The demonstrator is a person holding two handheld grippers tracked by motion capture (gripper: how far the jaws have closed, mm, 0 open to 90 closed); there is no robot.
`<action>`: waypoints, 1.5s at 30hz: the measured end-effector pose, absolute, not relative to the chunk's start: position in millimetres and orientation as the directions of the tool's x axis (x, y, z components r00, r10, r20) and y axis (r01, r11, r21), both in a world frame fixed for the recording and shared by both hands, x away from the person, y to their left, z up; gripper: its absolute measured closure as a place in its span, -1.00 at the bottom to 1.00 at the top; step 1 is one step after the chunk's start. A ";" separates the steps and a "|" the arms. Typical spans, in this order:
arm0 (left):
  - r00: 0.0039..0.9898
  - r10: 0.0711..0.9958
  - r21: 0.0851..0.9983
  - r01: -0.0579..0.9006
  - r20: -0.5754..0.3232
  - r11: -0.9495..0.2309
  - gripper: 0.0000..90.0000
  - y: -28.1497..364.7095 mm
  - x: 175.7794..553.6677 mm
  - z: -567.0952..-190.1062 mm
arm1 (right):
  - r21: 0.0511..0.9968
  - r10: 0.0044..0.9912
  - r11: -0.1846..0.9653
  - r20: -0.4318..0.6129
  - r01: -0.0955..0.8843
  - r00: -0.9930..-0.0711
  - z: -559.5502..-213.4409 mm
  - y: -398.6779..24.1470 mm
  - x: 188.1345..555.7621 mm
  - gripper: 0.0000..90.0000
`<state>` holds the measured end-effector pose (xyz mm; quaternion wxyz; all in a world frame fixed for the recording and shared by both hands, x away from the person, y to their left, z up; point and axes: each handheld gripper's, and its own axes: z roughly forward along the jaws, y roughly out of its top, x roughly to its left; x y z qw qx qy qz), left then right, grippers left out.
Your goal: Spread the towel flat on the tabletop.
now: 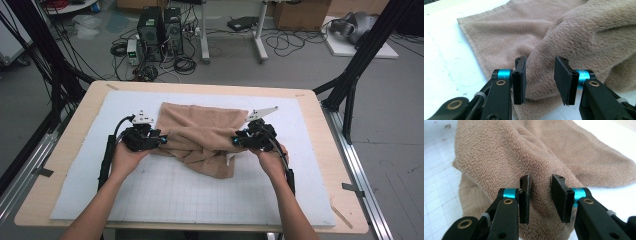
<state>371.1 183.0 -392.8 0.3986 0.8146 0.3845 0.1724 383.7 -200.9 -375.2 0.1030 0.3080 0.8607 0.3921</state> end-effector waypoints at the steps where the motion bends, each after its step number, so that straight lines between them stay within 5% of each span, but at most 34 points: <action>1: 0.651 0.759 0.785 0.485 -0.028 -0.386 0.34 183.6 369.0 -391.1 | 0.744 0.611 0.500 0.058 0.442 -0.789 -373.7 -202.0 382.8 0.49; 17: 0.736 0.677 0.784 0.417 0.007 -0.461 0.27 160.4 340.6 -389.9 | 0.784 0.539 0.509 0.032 0.355 -0.842 -348.5 -204.3 349.1 0.23; 27: 0.755 0.656 0.753 0.433 -0.003 -0.495 0.17 128.0 350.7 -413.7 | 0.743 0.491 0.581 0.003 0.331 -0.871 -369.7 -187.1 342.7 0.05; 38: 0.740 0.665 0.730 0.398 0.102 -0.555 0.68 116.5 350.6 -416.2 | 0.712 0.511 0.599 0.013 0.366 -0.860 -381.3 -181.2 358.9 0.80; 45: 0.769 0.636 0.766 0.371 0.063 -0.525 0.75 136.4 340.0 -400.3 | 0.729 0.495 0.581 0.036 0.362 -0.868 -371.5 -192.9 352.9 0.86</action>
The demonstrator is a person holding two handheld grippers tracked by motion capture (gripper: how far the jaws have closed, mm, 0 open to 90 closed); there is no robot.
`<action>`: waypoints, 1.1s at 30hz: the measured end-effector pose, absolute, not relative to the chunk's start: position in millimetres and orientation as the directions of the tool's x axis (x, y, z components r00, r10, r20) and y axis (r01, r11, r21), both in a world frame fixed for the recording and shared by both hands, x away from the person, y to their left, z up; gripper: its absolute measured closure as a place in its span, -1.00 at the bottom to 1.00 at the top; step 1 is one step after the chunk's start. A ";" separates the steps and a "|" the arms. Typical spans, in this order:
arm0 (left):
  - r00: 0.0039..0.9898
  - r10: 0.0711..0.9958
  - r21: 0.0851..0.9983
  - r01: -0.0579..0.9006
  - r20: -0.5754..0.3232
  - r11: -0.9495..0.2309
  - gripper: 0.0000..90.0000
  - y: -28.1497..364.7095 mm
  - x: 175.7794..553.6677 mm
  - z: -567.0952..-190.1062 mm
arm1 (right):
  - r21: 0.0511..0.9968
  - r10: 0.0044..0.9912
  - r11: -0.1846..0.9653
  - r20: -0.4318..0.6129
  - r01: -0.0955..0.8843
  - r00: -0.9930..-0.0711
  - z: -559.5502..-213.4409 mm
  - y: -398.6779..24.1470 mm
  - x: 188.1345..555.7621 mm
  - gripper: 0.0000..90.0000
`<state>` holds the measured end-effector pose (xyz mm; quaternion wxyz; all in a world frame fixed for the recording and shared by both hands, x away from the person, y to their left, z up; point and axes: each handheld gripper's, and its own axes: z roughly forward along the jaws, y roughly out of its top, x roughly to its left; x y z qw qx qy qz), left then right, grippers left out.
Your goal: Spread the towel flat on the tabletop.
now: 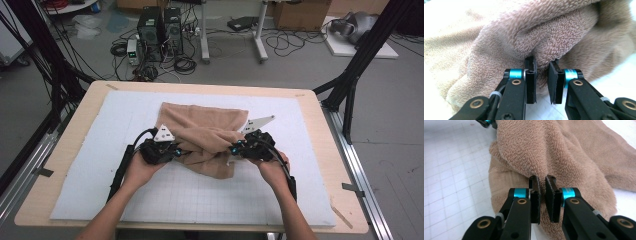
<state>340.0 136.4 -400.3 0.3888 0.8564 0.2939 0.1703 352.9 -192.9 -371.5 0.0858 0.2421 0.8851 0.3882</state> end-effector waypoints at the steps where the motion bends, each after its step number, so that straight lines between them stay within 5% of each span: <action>1: 0.772 0.632 0.769 0.366 0.062 -0.523 0.75 141.0 337.4 -396.8 | 0.730 0.496 0.579 0.036 0.362 -0.867 -370.1 -194.4 352.2 0.87; 15: 0.814 0.578 0.814 0.293 0.064 -0.502 0.77 175.9 312.4 -355.6 | 0.761 0.497 0.549 0.036 0.346 -0.867 -341.8 -208.3 347.7 0.88; 33: 0.678 0.733 0.733 0.526 -0.055 -0.432 0.71 153.4 406.1 -406.5 | 0.673 0.631 0.548 0.057 0.496 -0.774 -383.6 -192.7 422.2 0.75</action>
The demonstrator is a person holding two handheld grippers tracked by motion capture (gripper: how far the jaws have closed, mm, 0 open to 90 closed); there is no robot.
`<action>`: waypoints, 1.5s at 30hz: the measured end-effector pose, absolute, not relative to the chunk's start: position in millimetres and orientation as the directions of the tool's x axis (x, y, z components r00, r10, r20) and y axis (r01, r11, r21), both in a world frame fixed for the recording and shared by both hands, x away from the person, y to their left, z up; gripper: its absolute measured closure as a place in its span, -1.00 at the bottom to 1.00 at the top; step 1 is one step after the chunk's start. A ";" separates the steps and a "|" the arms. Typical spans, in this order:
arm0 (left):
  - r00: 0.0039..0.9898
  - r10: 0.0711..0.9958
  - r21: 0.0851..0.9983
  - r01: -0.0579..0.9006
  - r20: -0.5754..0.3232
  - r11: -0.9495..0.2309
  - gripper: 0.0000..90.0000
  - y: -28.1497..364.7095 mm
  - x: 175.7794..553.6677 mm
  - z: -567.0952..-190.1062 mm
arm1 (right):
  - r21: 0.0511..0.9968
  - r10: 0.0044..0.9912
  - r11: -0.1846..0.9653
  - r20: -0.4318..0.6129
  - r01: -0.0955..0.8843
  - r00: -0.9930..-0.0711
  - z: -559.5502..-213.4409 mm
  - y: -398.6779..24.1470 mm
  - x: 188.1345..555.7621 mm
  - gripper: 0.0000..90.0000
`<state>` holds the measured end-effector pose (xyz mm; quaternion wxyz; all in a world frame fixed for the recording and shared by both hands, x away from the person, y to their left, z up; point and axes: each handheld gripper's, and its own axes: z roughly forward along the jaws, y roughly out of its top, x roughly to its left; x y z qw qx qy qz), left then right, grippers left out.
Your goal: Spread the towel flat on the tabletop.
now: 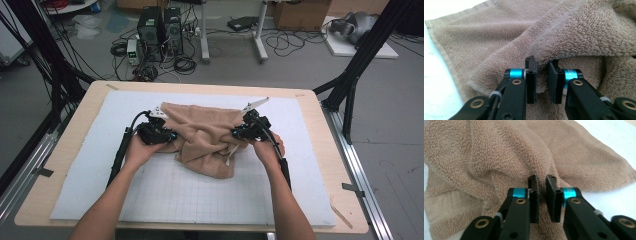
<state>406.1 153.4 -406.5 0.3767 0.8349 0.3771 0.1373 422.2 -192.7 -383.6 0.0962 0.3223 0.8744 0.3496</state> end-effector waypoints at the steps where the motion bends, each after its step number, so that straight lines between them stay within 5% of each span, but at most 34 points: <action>1: 0.682 0.730 0.734 0.518 -0.044 -0.440 0.66 154.6 404.1 -404.4 | 0.679 0.628 0.545 0.057 0.491 -0.776 -382.3 -193.7 421.2 0.72; 6: 0.679 0.732 0.764 0.500 -0.053 -0.408 0.39 167.9 391.9 -387.5 | 0.717 0.618 0.503 0.091 0.482 -0.781 -368.6 -205.0 408.5 0.43; 14: 0.716 0.698 0.785 0.445 -0.022 -0.431 0.27 177.4 363.1 -376.7 | 0.782 0.582 0.491 0.034 0.384 -0.813 -345.1 -209.9 371.5 0.38; 27: 0.771 0.637 0.772 0.419 -0.025 -0.477 0.44 136.5 357.3 -407.1 | 0.762 0.503 0.552 0.020 0.339 -0.864 -375.7 -182.4 357.4 0.34; 34: 0.772 0.635 0.749 0.431 -0.018 -0.503 0.34 118.6 365.8 -421.4 | 0.749 0.493 0.563 0.036 0.350 -0.869 -393.0 -171.0 361.9 0.24; 45: 0.766 0.643 0.746 0.429 -0.001 -0.509 0.65 107.9 368.6 -424.1 | 0.721 0.455 0.625 -0.025 0.300 -0.890 -405.9 -136.9 364.7 0.32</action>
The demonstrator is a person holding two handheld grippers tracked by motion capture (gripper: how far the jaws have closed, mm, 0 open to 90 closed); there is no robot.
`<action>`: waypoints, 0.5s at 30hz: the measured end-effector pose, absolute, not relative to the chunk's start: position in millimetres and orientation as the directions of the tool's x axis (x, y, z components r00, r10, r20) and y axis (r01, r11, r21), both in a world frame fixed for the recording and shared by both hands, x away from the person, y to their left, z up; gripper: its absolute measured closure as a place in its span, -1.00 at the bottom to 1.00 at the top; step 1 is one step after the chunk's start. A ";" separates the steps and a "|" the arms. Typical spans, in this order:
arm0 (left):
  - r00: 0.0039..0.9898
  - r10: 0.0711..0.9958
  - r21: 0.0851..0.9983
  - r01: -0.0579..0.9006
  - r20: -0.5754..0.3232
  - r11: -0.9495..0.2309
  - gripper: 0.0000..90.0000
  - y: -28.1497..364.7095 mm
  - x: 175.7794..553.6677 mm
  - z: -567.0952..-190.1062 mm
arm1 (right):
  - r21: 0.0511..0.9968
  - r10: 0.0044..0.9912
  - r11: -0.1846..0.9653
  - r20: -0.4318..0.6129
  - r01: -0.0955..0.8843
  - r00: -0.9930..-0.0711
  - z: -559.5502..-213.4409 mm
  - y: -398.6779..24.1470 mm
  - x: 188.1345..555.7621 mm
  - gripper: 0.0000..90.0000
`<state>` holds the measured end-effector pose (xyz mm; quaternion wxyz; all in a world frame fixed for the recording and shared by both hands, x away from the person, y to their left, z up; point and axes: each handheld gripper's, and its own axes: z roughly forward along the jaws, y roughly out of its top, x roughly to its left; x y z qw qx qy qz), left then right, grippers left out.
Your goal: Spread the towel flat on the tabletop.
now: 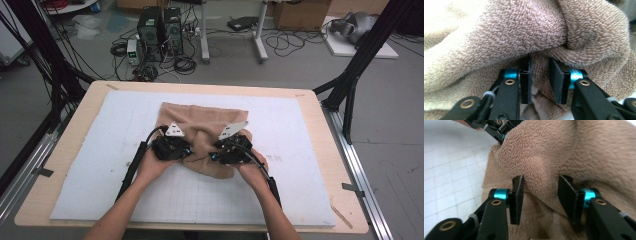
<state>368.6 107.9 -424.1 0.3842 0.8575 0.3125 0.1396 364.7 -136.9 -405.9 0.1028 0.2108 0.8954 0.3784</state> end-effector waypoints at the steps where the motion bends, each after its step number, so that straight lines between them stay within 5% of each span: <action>1: 0.767 0.642 0.747 0.427 0.000 -0.510 0.67 107.8 368.5 -424.1 | 0.716 0.457 0.629 -0.026 0.303 -0.889 -407.1 -134.8 365.5 0.41; 5: 0.774 0.633 0.748 0.430 -0.017 -0.506 0.74 111.4 368.0 -421.5 | 0.699 0.444 0.653 -0.040 0.292 -0.895 -409.1 -130.6 368.1 0.81; 15: 0.777 0.630 0.774 0.400 -0.001 -0.492 0.99 131.7 357.7 -405.6 | 0.728 0.436 0.620 -0.010 0.292 -0.900 -386.1 -156.1 362.1 0.84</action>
